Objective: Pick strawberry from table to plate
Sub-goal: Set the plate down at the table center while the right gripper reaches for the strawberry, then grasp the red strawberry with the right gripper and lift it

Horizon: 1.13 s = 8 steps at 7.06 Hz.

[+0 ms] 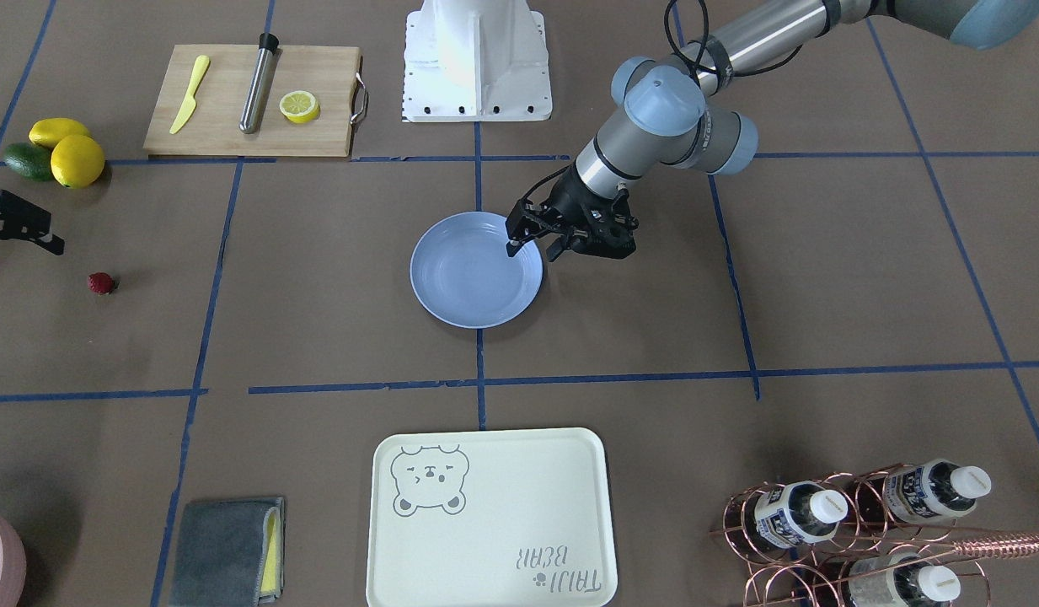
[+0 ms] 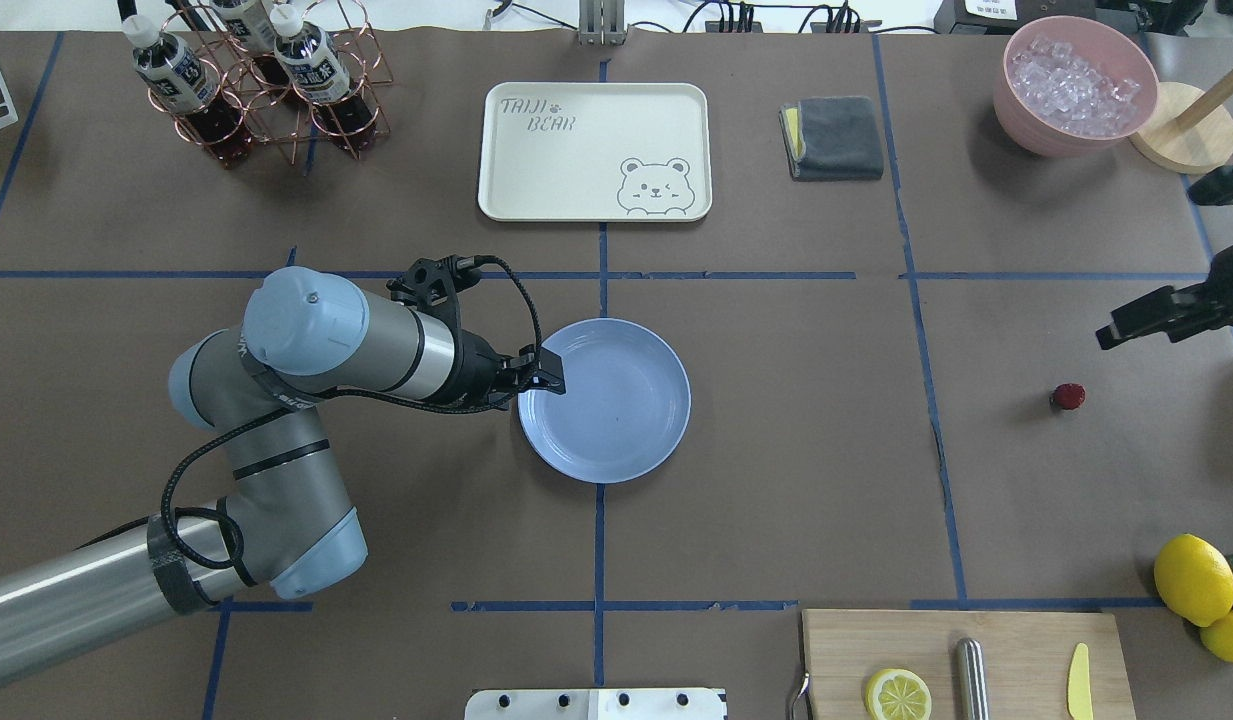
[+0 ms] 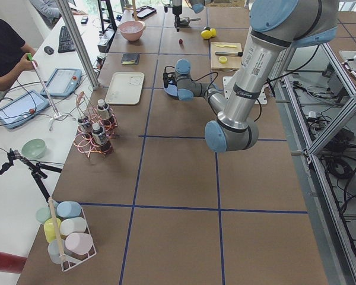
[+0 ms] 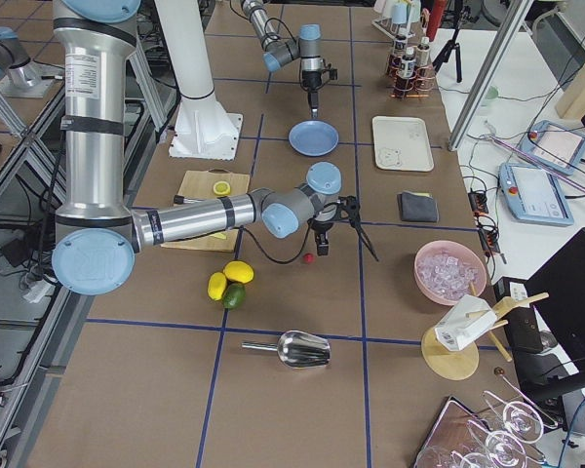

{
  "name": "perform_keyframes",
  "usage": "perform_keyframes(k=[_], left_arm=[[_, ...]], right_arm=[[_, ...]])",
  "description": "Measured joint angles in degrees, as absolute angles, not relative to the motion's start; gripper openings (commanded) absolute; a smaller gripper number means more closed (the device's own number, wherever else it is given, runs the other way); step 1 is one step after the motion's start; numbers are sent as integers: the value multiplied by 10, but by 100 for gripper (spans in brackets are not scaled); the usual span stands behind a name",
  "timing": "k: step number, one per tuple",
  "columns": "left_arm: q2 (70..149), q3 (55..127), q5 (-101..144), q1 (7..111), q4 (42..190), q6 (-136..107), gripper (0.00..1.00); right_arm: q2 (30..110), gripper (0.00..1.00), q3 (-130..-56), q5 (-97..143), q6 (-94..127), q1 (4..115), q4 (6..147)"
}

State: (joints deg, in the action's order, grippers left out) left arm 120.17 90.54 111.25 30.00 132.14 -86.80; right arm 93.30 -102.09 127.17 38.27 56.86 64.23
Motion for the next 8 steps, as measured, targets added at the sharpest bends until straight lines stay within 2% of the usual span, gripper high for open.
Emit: perform_keyframes(k=[4, 5, 6, 8], left_arm=[[1201, 910, 1102, 300, 1321, -869, 99], [1200, 910, 1098, 300, 1321, -869, 99], [1200, 910, 1097, 300, 1322, -869, 99], [1199, 910, 1096, 300, 1322, -868, 99]], right_arm=[[934, 88, -982, 1216, 426, 506, 621], [933, 75, -975, 1215, 426, 504, 621], [934, 60, -970, 1215, 426, 504, 621], [933, 0, -962, 1214, 427, 503, 621]])
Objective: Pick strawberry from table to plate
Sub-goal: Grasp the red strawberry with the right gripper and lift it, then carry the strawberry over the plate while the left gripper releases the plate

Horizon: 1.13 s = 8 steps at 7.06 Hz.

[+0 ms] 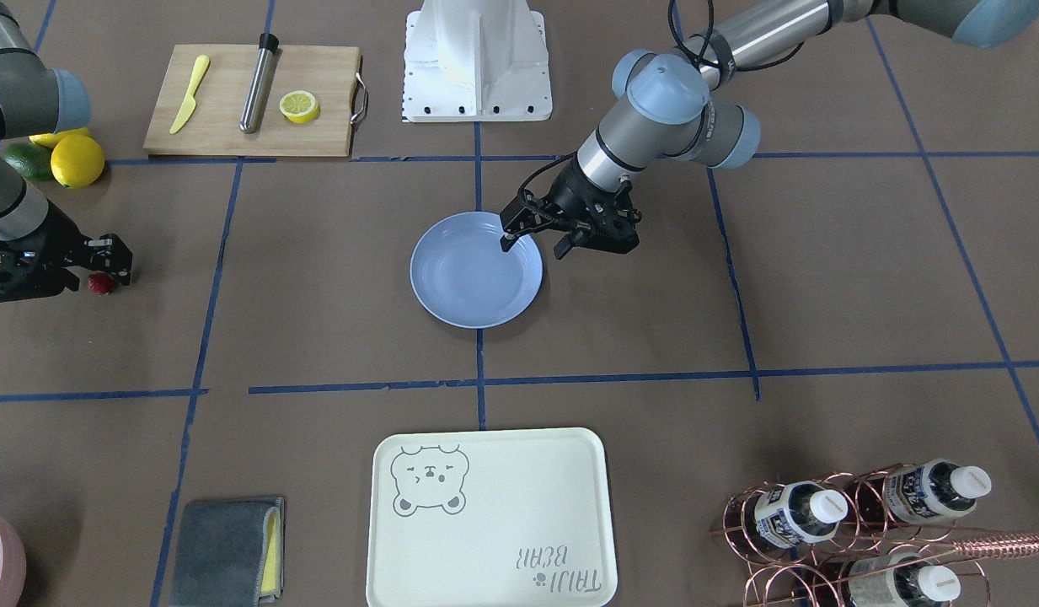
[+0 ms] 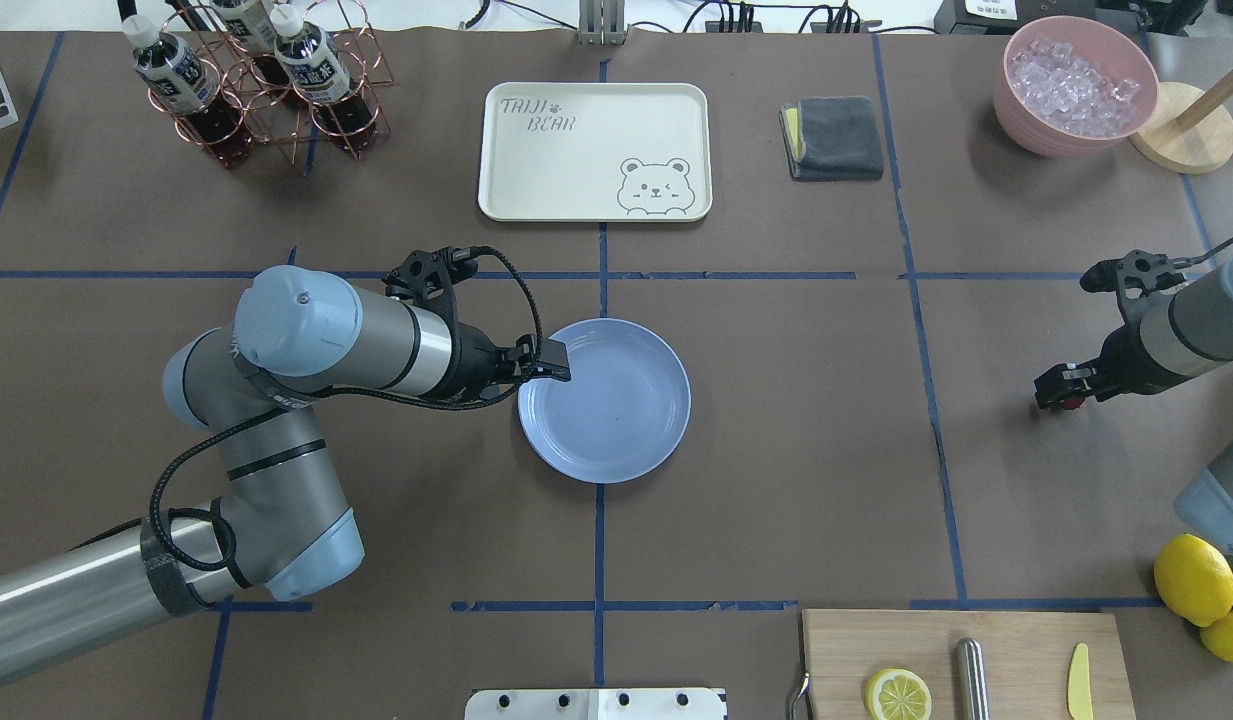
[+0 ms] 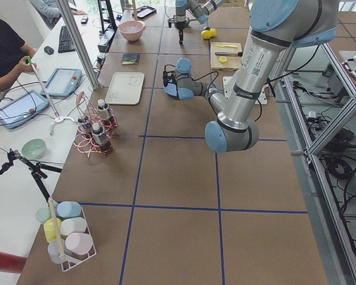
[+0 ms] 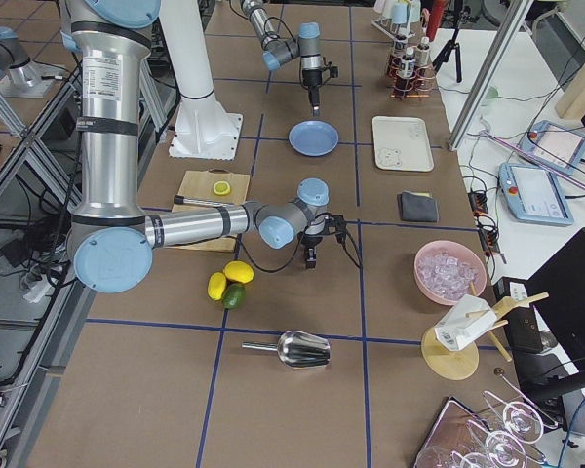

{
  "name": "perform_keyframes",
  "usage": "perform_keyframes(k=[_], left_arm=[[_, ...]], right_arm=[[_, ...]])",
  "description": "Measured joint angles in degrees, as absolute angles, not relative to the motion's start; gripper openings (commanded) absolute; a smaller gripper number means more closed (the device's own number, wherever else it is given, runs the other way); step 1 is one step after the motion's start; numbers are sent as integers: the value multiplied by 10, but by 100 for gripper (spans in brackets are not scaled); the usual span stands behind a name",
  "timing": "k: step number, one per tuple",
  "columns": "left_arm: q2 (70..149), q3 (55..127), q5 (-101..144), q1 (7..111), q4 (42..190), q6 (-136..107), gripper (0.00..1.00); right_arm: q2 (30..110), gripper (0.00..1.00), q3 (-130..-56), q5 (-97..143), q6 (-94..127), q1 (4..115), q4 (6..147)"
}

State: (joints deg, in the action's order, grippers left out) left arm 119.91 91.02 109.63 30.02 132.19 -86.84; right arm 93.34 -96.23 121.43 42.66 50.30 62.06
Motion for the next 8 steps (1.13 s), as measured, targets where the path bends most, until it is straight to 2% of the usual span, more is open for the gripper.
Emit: perform_keyframes(k=[3, 5, 8], left_arm=[[1197, 914, 1096, 301, 1322, -869, 99], [1179, 938, 1095, 303, 1322, -867, 99], [1109, 983, 1098, 346, 1321, -839, 99]], right_arm=[[931, 0, -969, 1216, 425, 504, 620], [907, 0, -1020, 1230, 486, 495, 623], [744, 0, -1047, 1192, 767, 380, 626]])
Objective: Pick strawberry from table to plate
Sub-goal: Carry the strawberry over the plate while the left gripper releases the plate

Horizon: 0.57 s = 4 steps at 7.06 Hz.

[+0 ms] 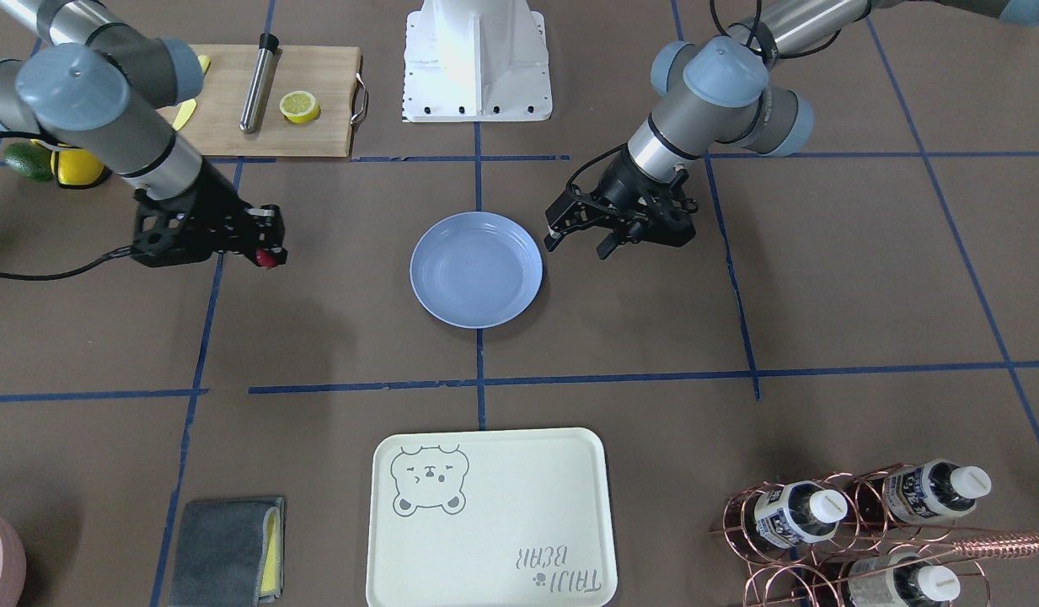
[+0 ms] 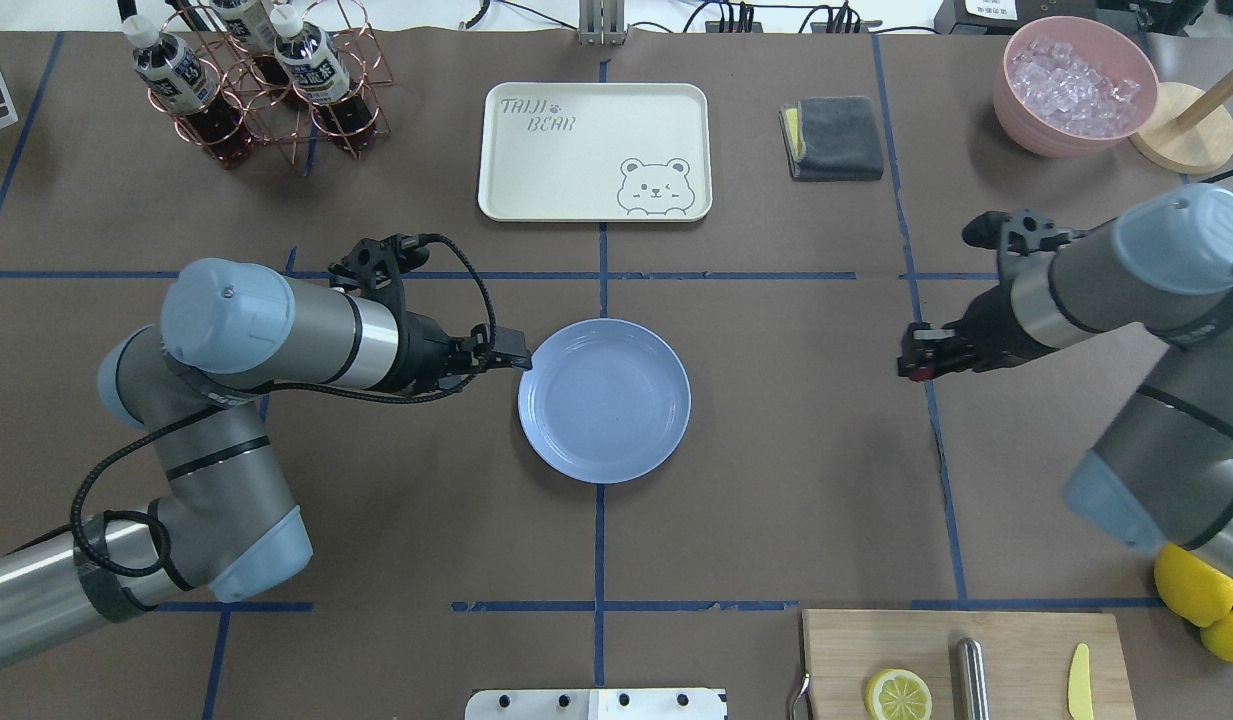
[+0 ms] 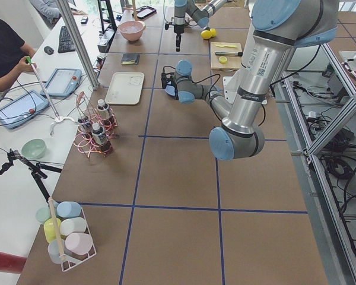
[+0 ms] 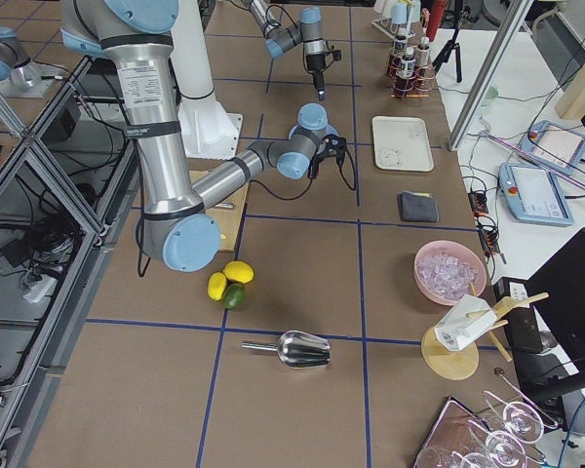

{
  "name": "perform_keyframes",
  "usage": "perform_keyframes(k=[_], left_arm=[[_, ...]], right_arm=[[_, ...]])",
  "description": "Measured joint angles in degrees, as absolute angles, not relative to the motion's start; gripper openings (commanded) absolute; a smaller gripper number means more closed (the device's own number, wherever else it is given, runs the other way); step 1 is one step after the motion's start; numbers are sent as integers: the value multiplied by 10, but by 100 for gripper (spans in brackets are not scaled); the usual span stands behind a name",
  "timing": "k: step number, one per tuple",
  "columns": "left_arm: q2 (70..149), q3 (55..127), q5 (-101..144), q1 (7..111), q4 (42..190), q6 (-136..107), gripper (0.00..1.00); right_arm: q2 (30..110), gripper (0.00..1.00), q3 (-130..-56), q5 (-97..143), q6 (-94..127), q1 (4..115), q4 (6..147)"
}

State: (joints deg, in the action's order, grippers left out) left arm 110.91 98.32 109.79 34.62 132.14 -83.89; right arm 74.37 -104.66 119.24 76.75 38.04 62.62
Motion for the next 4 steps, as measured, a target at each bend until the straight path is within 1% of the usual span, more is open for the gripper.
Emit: perform_keyframes(k=[1, 2, 3, 4], left_arm=[[1071, 1007, 1099, 361, 1321, -803, 99], [1043, 1024, 1100, 372, 1320, -778, 99], [1032, 1031, 1100, 377, 1321, -770, 99], [1030, 1033, 1099, 378, 1320, -768, 99]], right_arm=[[685, 0, -1029, 1151, 830, 335, 628], [619, 0, -986, 1111, 876, 301, 628], [566, 0, -940, 1079, 905, 278, 628], [539, 0, -910, 1052, 917, 264, 627]])
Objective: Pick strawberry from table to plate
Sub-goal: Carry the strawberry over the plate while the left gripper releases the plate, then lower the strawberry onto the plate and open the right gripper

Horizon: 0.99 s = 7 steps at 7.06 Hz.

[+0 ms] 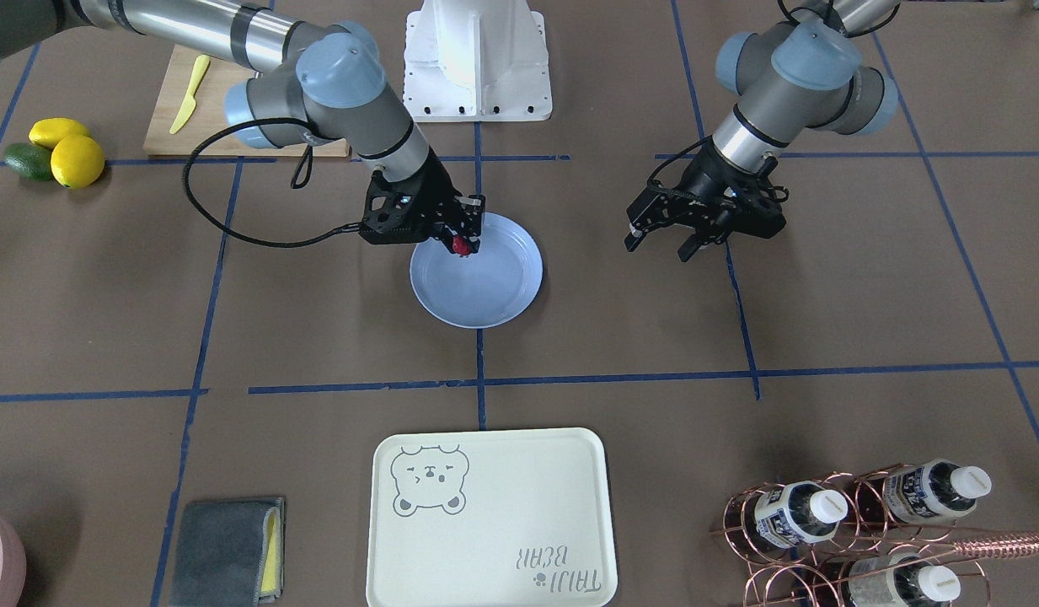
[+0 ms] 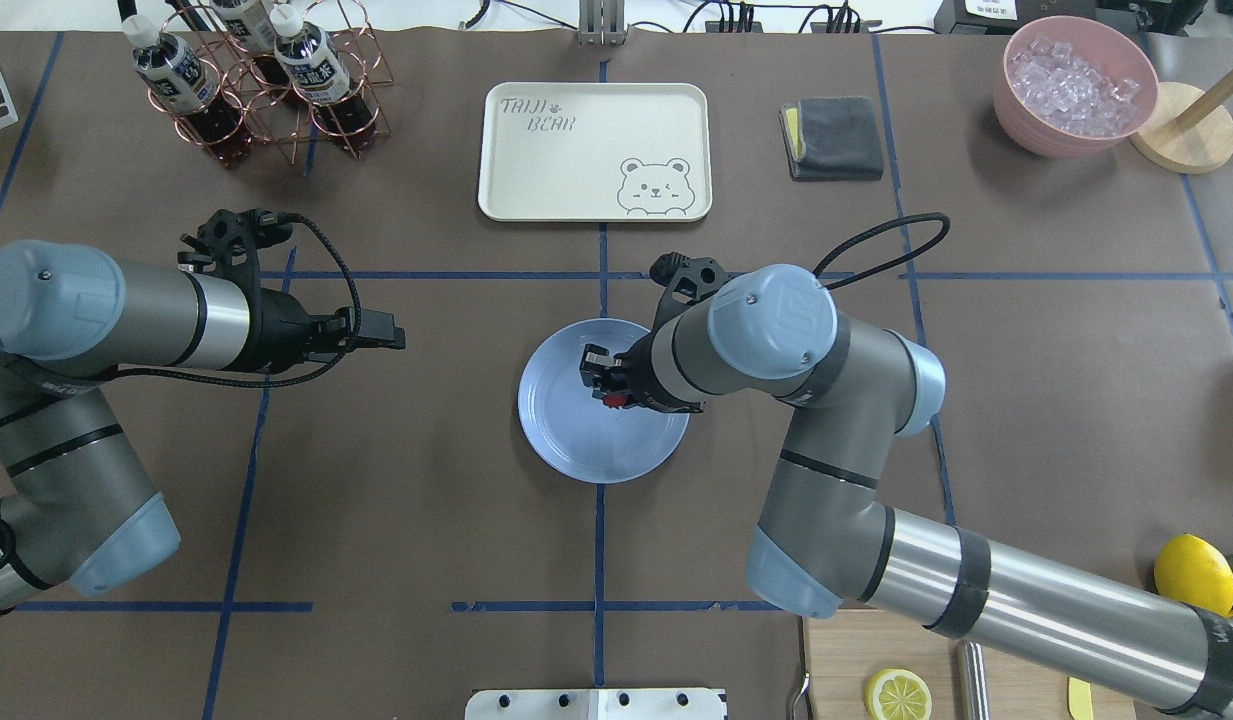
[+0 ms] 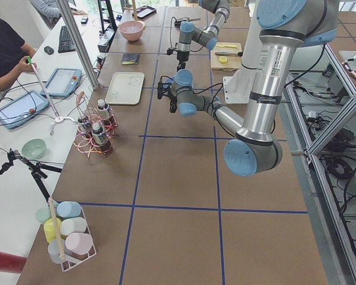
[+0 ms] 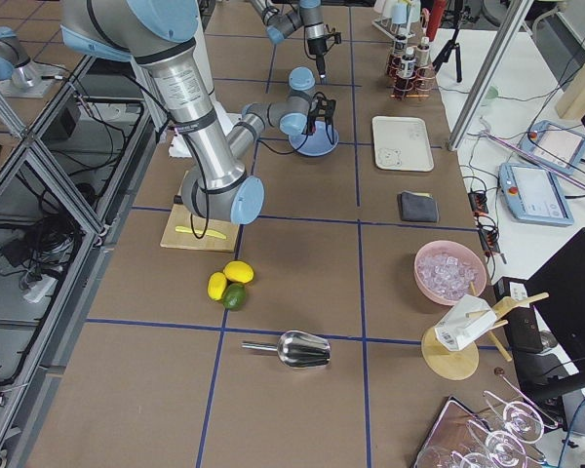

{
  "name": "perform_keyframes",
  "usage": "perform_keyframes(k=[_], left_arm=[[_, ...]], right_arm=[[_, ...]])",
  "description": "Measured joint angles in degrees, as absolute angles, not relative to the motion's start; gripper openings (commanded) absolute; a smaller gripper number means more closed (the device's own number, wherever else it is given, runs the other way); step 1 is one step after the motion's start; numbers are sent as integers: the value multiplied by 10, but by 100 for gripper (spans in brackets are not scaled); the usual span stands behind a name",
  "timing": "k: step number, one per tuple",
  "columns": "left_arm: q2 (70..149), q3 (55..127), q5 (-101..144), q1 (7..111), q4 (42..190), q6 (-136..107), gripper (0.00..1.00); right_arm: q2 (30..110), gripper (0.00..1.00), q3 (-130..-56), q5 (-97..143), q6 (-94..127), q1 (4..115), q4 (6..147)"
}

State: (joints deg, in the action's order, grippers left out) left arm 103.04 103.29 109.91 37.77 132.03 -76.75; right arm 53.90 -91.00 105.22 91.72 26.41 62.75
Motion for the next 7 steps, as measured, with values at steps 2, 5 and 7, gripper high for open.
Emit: perform_keyframes(k=[2, 5, 7], left_arm=[[1031, 1033, 1098, 376, 1320, -768, 99], [1032, 1033, 1098, 375, 1320, -771, 99], [1032, 1033, 1098, 375, 1320, -772, 99]], right_arm=[[509, 0, -869, 1030, 923, 257, 629], [496, 0, -835, 1021, 923, 257, 631], [493, 0, -837, 1016, 919, 257, 654]])
